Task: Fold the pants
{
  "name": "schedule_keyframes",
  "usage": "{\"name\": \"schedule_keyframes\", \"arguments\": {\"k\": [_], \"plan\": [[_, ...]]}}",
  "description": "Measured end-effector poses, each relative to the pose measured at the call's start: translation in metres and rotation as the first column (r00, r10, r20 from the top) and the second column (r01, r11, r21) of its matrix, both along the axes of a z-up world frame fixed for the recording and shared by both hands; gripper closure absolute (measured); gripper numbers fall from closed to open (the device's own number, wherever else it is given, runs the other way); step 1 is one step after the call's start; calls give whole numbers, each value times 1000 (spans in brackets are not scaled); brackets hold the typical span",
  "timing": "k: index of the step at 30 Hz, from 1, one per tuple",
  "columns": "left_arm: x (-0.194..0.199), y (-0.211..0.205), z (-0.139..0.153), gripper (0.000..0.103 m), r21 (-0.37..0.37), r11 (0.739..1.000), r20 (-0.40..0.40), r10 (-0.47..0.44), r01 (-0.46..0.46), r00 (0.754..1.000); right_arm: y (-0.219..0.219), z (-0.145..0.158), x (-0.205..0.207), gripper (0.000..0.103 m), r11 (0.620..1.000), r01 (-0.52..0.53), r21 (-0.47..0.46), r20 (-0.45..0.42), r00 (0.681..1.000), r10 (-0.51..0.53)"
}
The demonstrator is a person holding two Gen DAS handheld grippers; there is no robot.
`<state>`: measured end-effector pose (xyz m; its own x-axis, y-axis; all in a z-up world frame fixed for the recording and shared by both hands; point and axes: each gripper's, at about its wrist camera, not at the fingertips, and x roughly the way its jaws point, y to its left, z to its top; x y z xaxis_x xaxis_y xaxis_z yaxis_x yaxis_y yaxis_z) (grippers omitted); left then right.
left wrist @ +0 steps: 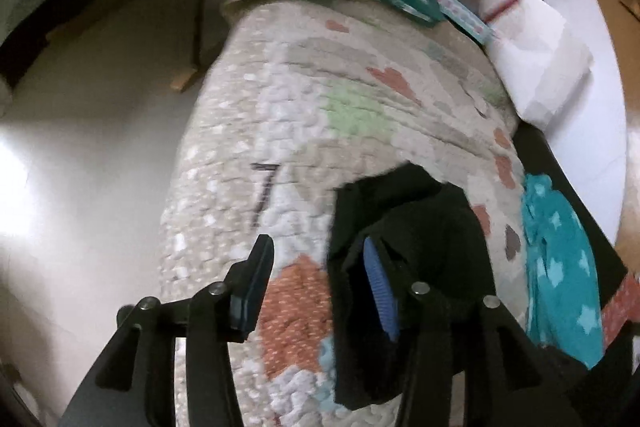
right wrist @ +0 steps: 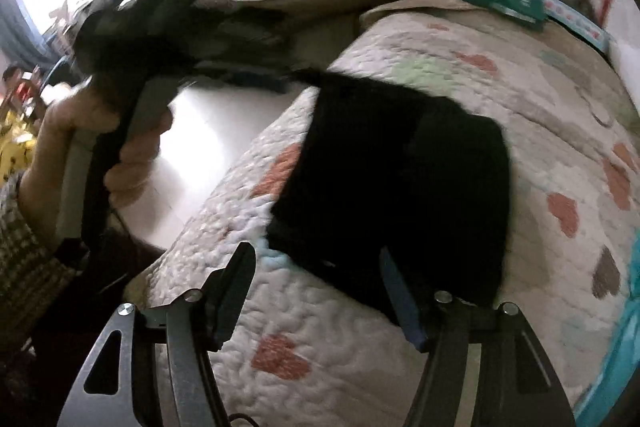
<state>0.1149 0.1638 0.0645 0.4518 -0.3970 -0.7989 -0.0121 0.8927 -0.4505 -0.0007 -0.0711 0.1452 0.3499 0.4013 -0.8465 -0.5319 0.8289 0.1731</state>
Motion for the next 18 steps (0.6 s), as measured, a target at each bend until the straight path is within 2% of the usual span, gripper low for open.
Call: {"name": "schedule_keyframes", "arguments": {"k": [3, 5, 6, 9, 12, 13, 15, 17, 18], "plan": [[-2, 21, 1, 57, -64, 993, 8, 96, -96, 995, -26, 5, 18, 33, 992, 121, 25, -2, 993, -121], [-6, 23, 8, 54, -158, 984, 59, 91, -81, 994, -39, 4, 28, 33, 982, 183, 46, -11, 983, -183], [-8, 16, 13, 52, -179, 982, 90, 71, -54, 993, -45, 2, 33, 33, 975, 214, 52, -13, 977, -214], [-4, -13, 17, 46, -128, 992, 132, 16, 1, 991, -51, -4, 40, 33, 966, 256, 40, -23, 967, -255], [13, -43, -6, 46, 12, 1000, 59, -1, 0, 998, -49, -18, 48, 33, 962, 271, 16, -45, 962, -271], [21, -45, -22, 46, 52, 998, 3, 23, -23, 1000, -47, -23, 51, 33, 963, 271, 4, -48, 962, -270], [28, -43, -42, 43, 74, 996, -60, 50, -45, 997, -47, -33, 54, 33, 960, 279, -12, -49, 959, -279], [31, -38, -50, 30, 80, 994, -76, 77, -71, 994, -50, -42, 58, 29, 956, 294, 1, -70, 953, -293], [31, -35, -50, 30, 87, 993, -79, 90, -83, 993, -52, -46, 61, 26, 952, 305, 11, -87, 949, -303]]}}
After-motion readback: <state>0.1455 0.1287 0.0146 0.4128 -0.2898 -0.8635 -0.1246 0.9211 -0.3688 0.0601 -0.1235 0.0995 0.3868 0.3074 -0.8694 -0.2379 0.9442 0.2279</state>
